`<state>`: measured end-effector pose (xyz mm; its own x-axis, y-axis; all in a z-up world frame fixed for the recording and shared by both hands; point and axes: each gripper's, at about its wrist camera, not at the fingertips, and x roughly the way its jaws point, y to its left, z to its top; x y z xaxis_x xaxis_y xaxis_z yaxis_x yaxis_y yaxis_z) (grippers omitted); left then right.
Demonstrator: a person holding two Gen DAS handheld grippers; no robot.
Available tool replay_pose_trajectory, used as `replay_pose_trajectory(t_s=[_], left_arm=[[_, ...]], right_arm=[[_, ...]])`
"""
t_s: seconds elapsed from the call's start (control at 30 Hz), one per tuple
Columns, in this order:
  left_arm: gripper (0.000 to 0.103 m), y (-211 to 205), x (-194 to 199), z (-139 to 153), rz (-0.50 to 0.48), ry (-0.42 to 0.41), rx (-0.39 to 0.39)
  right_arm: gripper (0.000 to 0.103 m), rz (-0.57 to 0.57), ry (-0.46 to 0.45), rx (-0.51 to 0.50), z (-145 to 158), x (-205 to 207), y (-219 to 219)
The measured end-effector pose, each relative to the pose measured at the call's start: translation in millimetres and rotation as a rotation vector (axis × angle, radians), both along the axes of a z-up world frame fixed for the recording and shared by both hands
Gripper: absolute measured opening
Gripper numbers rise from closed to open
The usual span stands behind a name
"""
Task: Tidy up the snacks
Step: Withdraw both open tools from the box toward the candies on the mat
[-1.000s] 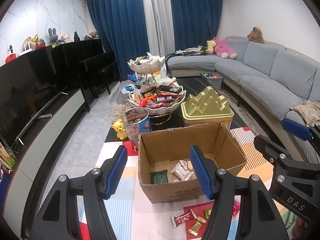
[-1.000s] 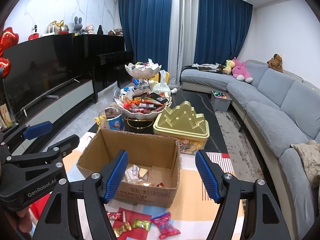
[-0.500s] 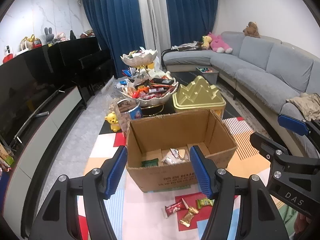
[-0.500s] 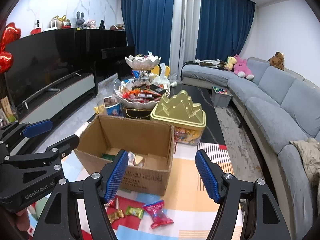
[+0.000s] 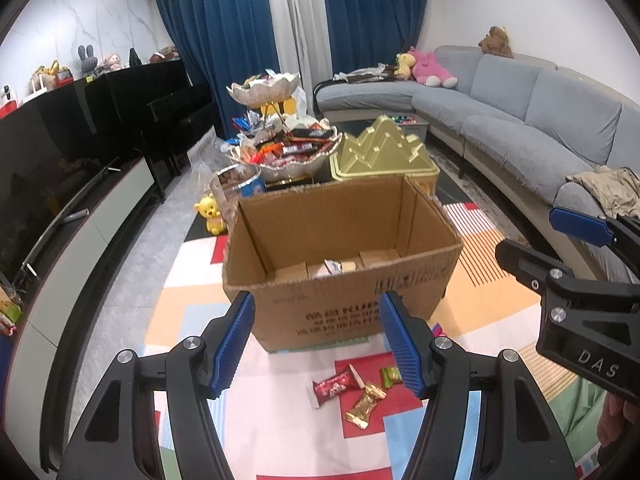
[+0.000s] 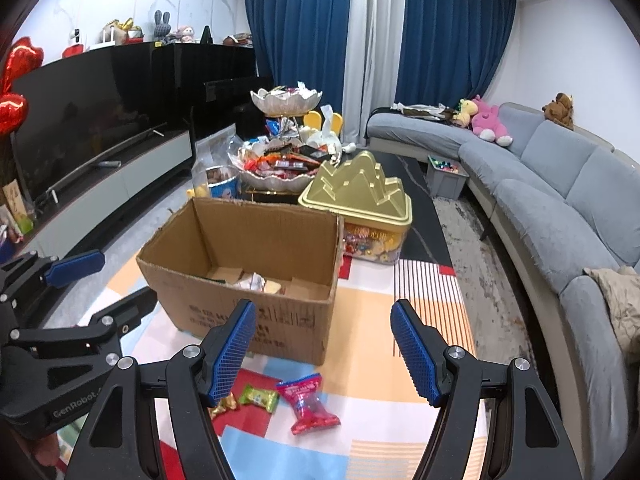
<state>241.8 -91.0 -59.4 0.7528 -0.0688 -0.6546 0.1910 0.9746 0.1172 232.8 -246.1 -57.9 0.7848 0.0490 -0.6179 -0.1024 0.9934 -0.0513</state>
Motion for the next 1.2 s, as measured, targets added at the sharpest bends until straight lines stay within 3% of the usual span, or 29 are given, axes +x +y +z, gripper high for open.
replay_pose_trajectory(t_s=[1.2], left_arm=[[0.064, -4, -19, -74, -0.032, 0.112, -0.010]], right_arm=[[0.070, 0.018, 0.128, -0.013, -66, -9, -7]])
